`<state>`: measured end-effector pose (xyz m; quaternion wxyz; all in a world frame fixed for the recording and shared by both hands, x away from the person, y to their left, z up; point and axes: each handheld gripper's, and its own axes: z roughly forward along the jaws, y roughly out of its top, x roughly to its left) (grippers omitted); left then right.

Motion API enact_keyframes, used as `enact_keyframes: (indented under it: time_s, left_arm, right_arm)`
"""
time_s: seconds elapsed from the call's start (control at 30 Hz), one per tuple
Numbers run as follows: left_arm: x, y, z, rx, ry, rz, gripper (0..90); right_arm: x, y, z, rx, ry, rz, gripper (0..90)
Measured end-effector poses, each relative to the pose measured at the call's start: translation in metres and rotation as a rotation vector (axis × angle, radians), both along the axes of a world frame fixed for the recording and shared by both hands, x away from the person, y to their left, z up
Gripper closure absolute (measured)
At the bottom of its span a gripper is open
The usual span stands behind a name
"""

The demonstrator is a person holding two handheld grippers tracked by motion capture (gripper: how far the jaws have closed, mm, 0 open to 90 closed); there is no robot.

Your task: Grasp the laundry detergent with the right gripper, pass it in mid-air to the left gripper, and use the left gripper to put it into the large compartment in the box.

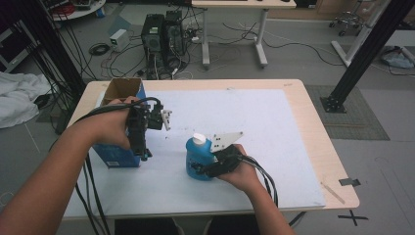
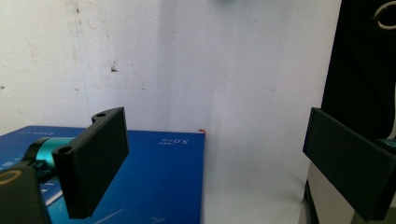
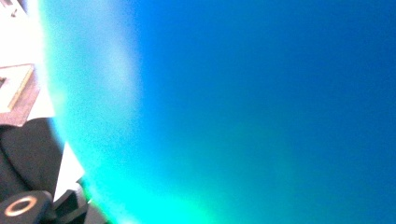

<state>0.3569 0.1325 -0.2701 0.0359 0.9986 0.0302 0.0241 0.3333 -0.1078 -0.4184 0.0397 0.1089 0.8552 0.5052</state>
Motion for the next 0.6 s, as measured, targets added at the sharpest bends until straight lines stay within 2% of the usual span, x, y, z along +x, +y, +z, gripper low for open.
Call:
enact_keyframes:
  time_s: [0.3, 0.37, 0.5, 0.57, 0.6]
  left_arm:
    - [-0.002, -0.003, 0.005, -0.013, -0.010, -0.001, 7.0]
    - [-0.002, -0.005, 0.008, -0.012, -0.015, -0.011, 7.0]
    - [-0.004, -0.007, 0.011, -0.009, -0.015, -0.018, 7.0]
    - [-0.006, -0.010, 0.016, -0.016, -0.022, -0.028, 7.0]
    - [-0.006, -0.010, 0.016, -0.016, -0.022, -0.028, 7.0]
  right_arm:
    - [-0.003, -0.004, 0.009, 0.012, -0.013, 0.021, 46.2]
    - [-0.005, -0.004, 0.019, -0.004, -0.030, 0.031, 46.3]
    - [-0.005, -0.004, 0.021, -0.005, -0.037, 0.036, 46.3]
    - [-0.005, -0.004, 0.038, -0.024, -0.052, 0.070, 46.3]
    - [-0.005, -0.004, 0.038, -0.024, -0.052, 0.070, 46.3]
